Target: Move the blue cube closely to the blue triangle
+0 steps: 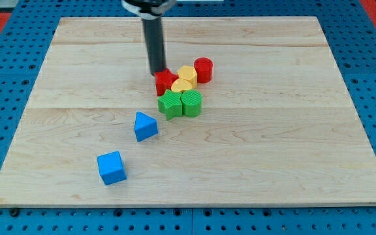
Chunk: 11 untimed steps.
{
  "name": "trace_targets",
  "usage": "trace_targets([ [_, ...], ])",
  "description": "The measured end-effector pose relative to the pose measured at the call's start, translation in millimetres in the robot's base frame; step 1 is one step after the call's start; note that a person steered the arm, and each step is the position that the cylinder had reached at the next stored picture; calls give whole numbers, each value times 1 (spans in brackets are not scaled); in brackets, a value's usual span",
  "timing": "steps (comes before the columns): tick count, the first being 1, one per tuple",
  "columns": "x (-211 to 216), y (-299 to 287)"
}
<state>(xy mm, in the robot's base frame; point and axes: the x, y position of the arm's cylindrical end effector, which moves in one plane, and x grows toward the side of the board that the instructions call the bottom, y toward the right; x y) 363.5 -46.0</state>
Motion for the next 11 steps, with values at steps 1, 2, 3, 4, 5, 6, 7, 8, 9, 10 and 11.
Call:
trace_targets([
  [1,4,-50],
  [2,48,-80],
  [3,114,-94],
  [4,168,-119],
  [5,223,-130],
  [6,245,-89],
  [7,225,-85],
  [8,195,-85],
  [9,181,-77],
  [10,175,-48],
  [11,163,-35],
])
